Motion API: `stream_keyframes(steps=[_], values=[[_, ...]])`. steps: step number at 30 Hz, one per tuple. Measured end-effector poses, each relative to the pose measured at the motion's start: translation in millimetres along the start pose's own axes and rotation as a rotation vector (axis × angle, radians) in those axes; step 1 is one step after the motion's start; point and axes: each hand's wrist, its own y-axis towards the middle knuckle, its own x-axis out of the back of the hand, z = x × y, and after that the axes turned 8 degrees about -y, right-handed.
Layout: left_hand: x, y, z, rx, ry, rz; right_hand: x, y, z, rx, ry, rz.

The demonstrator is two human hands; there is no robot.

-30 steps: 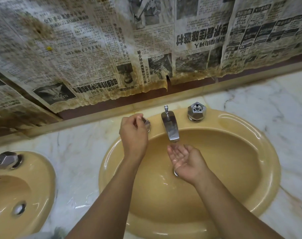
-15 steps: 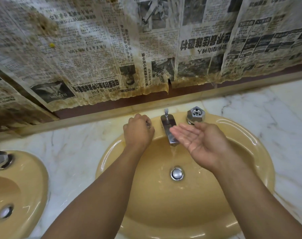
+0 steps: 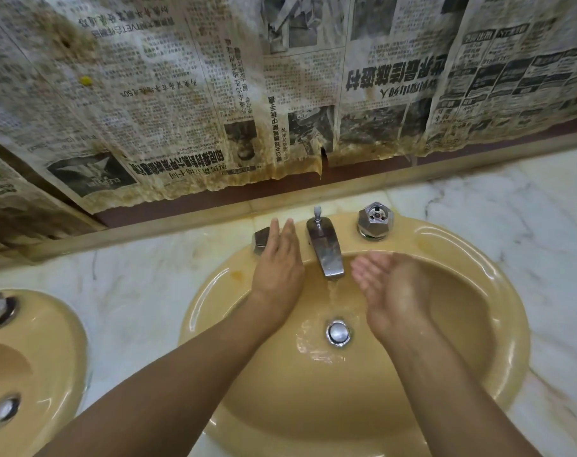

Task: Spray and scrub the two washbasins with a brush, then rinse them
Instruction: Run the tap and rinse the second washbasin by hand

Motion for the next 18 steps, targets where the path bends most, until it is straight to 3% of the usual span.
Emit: stream_keyframes(steps=[3,5,10,13,18], values=[[1,-13,-6,-0.019,0.0,0.017,6,10,-26,-0.329,0.042,0.153],[2,-20,-5,-0.05,-0.017,0.016,7,15,-34,-0.42,0.074,0.214],[9,-17,0,-0.089,0.016,0.046,-1,20,-27,-0.381,0.262,0.289],[12,-1,0,-0.05,0.014,0.053,-10,23,-17,-0.314,0.211,0.338],[11,-5,1,-0.057,0.015,0.065,7,23,-18,-0.285,0.15,0.214]])
